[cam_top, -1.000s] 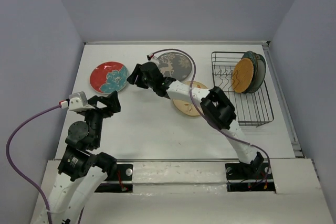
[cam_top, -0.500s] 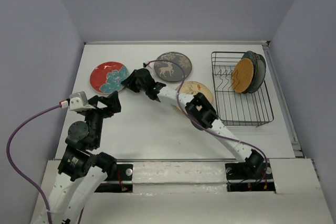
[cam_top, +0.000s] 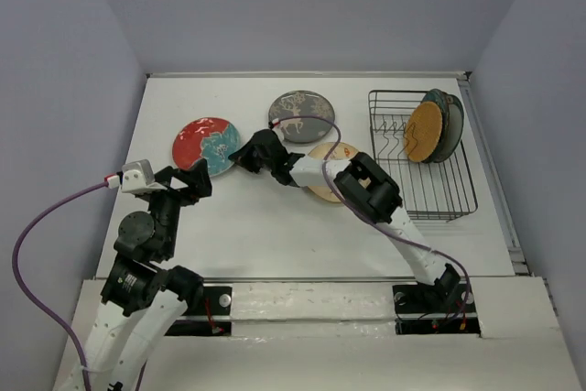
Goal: Load the plates into the dish rack
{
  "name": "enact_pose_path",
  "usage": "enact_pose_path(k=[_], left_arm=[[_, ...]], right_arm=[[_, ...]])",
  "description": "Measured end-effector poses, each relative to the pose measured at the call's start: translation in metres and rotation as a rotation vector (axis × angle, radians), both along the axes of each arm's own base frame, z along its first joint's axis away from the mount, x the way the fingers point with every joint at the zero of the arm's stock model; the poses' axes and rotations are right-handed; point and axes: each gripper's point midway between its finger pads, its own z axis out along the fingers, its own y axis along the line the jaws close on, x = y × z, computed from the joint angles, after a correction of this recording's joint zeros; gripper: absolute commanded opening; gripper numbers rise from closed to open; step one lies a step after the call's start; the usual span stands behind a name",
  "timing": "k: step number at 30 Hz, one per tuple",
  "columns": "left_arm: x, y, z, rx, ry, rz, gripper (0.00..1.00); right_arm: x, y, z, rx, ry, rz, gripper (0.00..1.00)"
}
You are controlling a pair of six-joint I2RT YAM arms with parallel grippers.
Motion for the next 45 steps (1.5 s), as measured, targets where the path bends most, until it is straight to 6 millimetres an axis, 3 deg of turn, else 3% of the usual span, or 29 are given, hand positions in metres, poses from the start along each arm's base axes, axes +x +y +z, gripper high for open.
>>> enact_pose_path(k=[3, 4, 5, 10, 17, 21, 23, 28, 32, 35, 38, 42, 45], left_arm=[[0.0, 0.0, 0.0, 0.0, 0.0, 0.0, 0.99], [0.0, 0.0, 0.0, 0.001, 0.001, 0.002, 0.99], [0.0, 0.0, 0.0, 0.0, 0.0, 0.001, 0.99], [0.001, 0.002, 0.0, 0.001, 0.0, 0.005, 0.99], [0.001, 0.003, 0.0, 0.001, 0.0, 0.009, 0.99], [0.001, 0.003, 0.0, 0.002, 0.0, 0.012, 0.99], [0.001, 0.003, 0.0, 0.002, 0.0, 0.01, 0.99], [0.001, 0.003, 0.0, 0.002, -0.001, 0.008, 0.99], [0.0, 0.003, 0.001, -0.001, -0.007, 0.004, 0.99], [-0.002, 0.003, 0.004, -0.005, -0.017, 0.002, 0.99], [-0.004, 0.003, 0.006, -0.009, -0.027, -0.003, 0.99], [-0.008, 0.003, 0.009, -0.015, -0.043, -0.014, 0.99], [-0.011, 0.002, 0.012, -0.02, -0.058, -0.023, 0.99]], right_arm=[[-0.025, -0.027, 0.004, -0.045, -0.005, 0.011, 0.14], [-0.034, -0.037, 0.005, -0.06, -0.008, 0.014, 0.19], [-0.043, -0.045, 0.005, -0.074, -0.013, 0.02, 0.3], [-0.074, -0.078, -0.007, -0.132, -0.006, 0.037, 0.45], [-0.074, -0.075, -0.002, -0.101, -0.026, 0.045, 0.45], [-0.071, -0.071, -0.003, -0.08, -0.027, 0.039, 0.28], [-0.069, -0.068, -0.009, -0.065, -0.012, 0.033, 0.07], [-0.066, -0.062, -0.012, 0.004, 0.026, 0.019, 0.07], [-0.065, -0.067, -0.002, -0.024, -0.022, 0.026, 0.07], [-0.066, -0.086, 0.024, -0.142, -0.106, 0.032, 0.07], [-0.066, -0.119, 0.074, -0.325, -0.255, 0.04, 0.07], [-0.056, -0.172, 0.158, -0.456, -0.439, -0.025, 0.07], [-0.041, -0.243, 0.234, -0.552, -0.584, -0.152, 0.07]])
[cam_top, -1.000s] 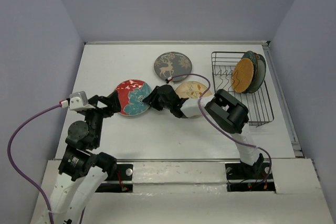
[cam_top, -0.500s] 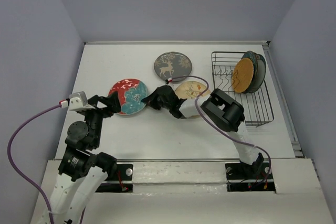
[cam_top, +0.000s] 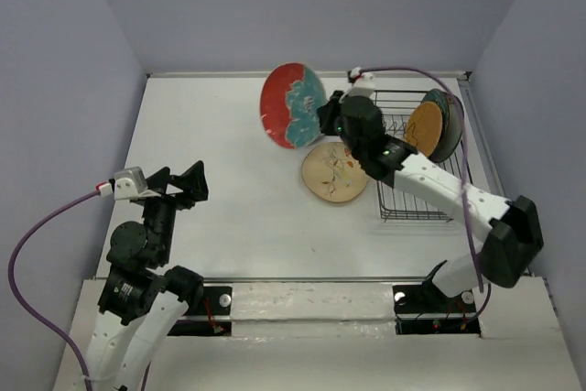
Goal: Load the plates into the dish rack
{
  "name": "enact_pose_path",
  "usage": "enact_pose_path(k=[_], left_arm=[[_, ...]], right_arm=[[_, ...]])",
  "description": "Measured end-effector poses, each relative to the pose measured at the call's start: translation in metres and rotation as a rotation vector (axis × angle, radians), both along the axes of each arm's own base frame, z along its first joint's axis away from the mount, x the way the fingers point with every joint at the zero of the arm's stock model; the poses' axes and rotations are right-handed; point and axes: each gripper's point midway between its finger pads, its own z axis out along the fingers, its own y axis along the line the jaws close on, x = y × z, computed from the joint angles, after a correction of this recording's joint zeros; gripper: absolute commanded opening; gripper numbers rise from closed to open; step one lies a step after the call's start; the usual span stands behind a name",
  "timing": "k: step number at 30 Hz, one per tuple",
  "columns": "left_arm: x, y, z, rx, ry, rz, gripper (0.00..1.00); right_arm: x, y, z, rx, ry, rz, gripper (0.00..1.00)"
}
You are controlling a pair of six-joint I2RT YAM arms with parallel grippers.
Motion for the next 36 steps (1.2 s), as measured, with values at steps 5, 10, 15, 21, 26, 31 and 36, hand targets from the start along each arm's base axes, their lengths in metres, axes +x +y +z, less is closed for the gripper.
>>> enact_pose_path(k=[5, 10, 15, 21, 26, 31, 36], left_arm=[[-0.005, -0.002, 0.005, -0.009, -0.023, -0.019, 0.99], [-0.008, -0.006, 0.007, -0.012, -0.034, -0.049, 0.99], [-0.009, -0.01, 0.007, -0.011, -0.034, -0.066, 0.99], [-0.009, -0.012, 0.007, -0.009, -0.035, -0.079, 0.99], [-0.009, -0.013, 0.006, -0.007, -0.032, -0.083, 0.99], [-0.007, -0.016, 0.004, 0.0, -0.019, -0.09, 0.99], [-0.004, -0.019, 0.001, 0.006, -0.006, -0.099, 0.99]], right_arm=[[0.013, -0.15, 0.083, -0.191, -0.188, -0.35, 0.07], [-0.002, -0.248, 0.11, -0.484, -0.195, -0.614, 0.07], [-0.004, -0.28, 0.1, -0.688, -0.127, -0.659, 0.07], [0.009, -0.306, 0.065, -0.785, -0.016, -0.646, 0.07], [0.012, -0.33, 0.032, -0.799, 0.082, -0.644, 0.07], [0.019, -0.327, 0.008, -0.77, 0.129, -0.602, 0.07], [0.018, -0.319, -0.02, -0.745, 0.175, -0.552, 0.07]])
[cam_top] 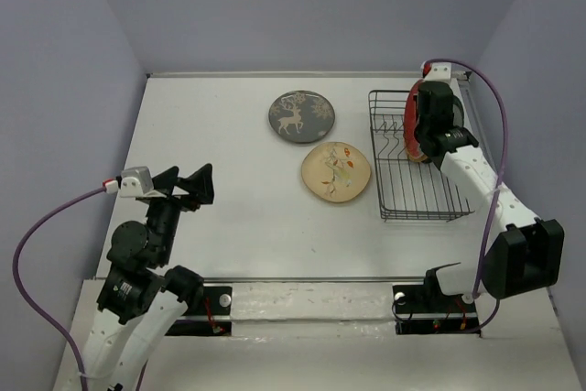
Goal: Load the plates into the dish rack
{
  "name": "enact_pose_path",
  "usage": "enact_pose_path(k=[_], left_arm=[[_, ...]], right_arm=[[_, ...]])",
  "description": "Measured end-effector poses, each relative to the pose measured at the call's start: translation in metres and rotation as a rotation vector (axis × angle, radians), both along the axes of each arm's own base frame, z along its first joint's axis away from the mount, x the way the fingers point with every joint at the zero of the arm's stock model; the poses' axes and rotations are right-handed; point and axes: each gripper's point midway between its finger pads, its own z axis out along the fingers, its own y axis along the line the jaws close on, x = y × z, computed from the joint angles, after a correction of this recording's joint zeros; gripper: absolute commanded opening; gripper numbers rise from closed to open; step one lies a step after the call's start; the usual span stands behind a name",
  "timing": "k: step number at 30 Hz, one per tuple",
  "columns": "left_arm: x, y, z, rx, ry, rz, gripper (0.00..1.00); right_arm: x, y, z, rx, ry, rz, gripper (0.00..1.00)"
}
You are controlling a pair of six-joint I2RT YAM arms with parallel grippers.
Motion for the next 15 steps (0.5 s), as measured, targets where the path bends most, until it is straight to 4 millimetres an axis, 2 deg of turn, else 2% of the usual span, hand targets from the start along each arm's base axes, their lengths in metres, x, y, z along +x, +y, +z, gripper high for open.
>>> enact_pose_path(k=[8, 10, 11, 13, 14, 15], left_arm=[[0.01, -0.011, -0.012, 0.026, 0.054, -0.032, 0.99], [0.016, -0.02, -0.02, 0.041, 0.089, -0.058, 0.99], [0.02, -0.025, -0.026, 0.051, 0.118, -0.074, 0.99], [0.026, -0.036, -0.038, 0.065, 0.168, -0.109, 0.99], [0.029, -0.042, -0.045, 0.069, 0.196, -0.133, 0.99], [0.031, -0.048, -0.051, 0.072, 0.224, -0.157, 0.99]], right_arm=[[0.0, 0.005, -0.013, 0.038, 0.017, 0.008, 0.07], [0.001, 0.006, -0.017, 0.058, 0.005, 0.0, 0.19], [0.001, 0.006, -0.02, 0.066, 0.003, -0.006, 0.32], [0.003, 0.009, -0.031, 0.096, 0.006, -0.014, 0.46], [0.004, 0.01, -0.035, 0.105, 0.009, -0.019, 0.58], [0.005, 0.01, -0.037, 0.109, 0.008, -0.018, 0.62]])
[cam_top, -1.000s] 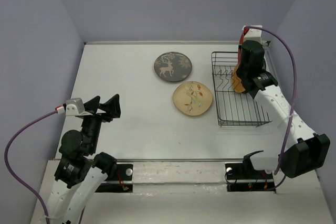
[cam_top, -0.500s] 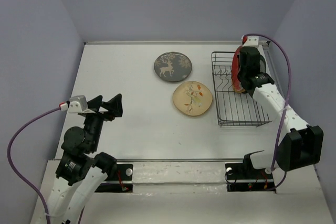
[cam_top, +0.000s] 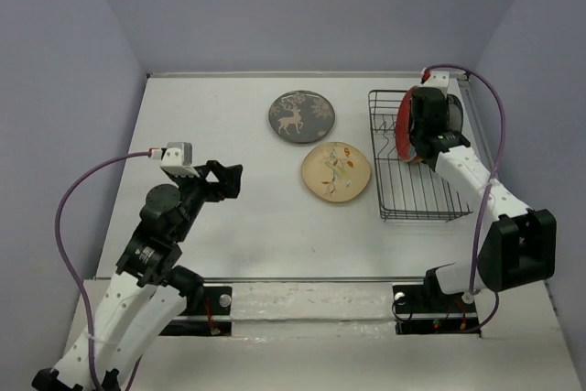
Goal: Load the plates into the dish rack
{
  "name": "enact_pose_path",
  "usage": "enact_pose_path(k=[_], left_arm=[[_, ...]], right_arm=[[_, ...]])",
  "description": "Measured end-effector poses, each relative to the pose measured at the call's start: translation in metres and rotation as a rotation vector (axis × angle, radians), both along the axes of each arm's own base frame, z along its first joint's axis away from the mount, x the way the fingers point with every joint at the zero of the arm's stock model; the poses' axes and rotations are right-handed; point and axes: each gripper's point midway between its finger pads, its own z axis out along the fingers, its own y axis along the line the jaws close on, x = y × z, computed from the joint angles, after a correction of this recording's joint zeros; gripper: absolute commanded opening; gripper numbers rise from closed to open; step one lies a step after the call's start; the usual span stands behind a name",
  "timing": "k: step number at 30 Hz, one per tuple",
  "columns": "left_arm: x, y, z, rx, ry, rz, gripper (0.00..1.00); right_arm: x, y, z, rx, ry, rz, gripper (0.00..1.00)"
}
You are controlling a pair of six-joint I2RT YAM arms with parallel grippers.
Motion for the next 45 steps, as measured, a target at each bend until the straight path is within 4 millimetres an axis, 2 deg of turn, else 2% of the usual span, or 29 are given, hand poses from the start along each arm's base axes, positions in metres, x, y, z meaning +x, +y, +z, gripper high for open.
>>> enact_pose_path(k=[3, 7, 10, 11, 15, 16, 18, 21, 24, 28, 33, 36, 37, 41, 45], left_arm=[[0.004, -0.022, -0.014, -0.03, 0.07, -0.085, 0.99], [0.01, -0.052, -0.037, -0.109, 0.158, -0.181, 0.99], [0.016, -0.071, -0.069, -0.178, 0.248, -0.22, 0.98], [0.016, -0.076, -0.078, -0.196, 0.277, -0.226, 0.94], [0.023, -0.095, -0.118, -0.203, 0.402, -0.22, 0.86], [0.025, -0.106, -0.133, -0.194, 0.436, -0.22, 0.84], [0.025, -0.112, -0.142, -0.184, 0.457, -0.215, 0.79], [0.041, -0.127, -0.148, -0.163, 0.46, -0.196, 0.75], [0.059, -0.141, -0.162, -0.144, 0.479, -0.178, 0.7], [0.076, -0.151, -0.18, -0.115, 0.512, -0.158, 0.67], [0.108, -0.172, -0.183, -0.082, 0.497, -0.158, 0.63], [0.124, -0.187, -0.186, -0.067, 0.49, -0.179, 0.57], [0.129, -0.191, -0.189, -0.063, 0.492, -0.187, 0.5], [0.138, -0.206, -0.208, -0.046, 0.514, -0.226, 0.42], [0.137, -0.213, -0.22, -0.036, 0.527, -0.254, 0.39]], right_arm=[[0.003, 0.002, -0.004, 0.03, -0.011, -0.012, 0.72], [0.004, 0.005, -0.004, 0.071, -0.028, -0.022, 0.79], [0.002, 0.009, -0.003, 0.107, -0.034, -0.02, 0.82], [0.0, 0.011, 0.0, 0.123, -0.04, -0.016, 0.82], [-0.013, 0.017, 0.029, 0.201, -0.118, 0.01, 0.82], [-0.023, 0.019, 0.055, 0.25, -0.193, 0.025, 0.82], [-0.031, 0.02, 0.073, 0.281, -0.249, 0.036, 0.82], [-0.049, 0.025, 0.087, 0.348, -0.313, 0.073, 0.81], [-0.064, 0.034, 0.086, 0.409, -0.332, 0.117, 0.8], [-0.076, 0.051, 0.075, 0.488, -0.314, 0.194, 0.79], [-0.088, 0.069, 0.062, 0.571, -0.289, 0.276, 0.78], [-0.094, 0.078, 0.059, 0.607, -0.282, 0.317, 0.77], [-0.096, 0.081, 0.057, 0.62, -0.278, 0.332, 0.77], [-0.099, 0.09, 0.05, 0.654, -0.255, 0.37, 0.76], [-0.102, 0.1, 0.047, 0.687, -0.237, 0.409, 0.75]])
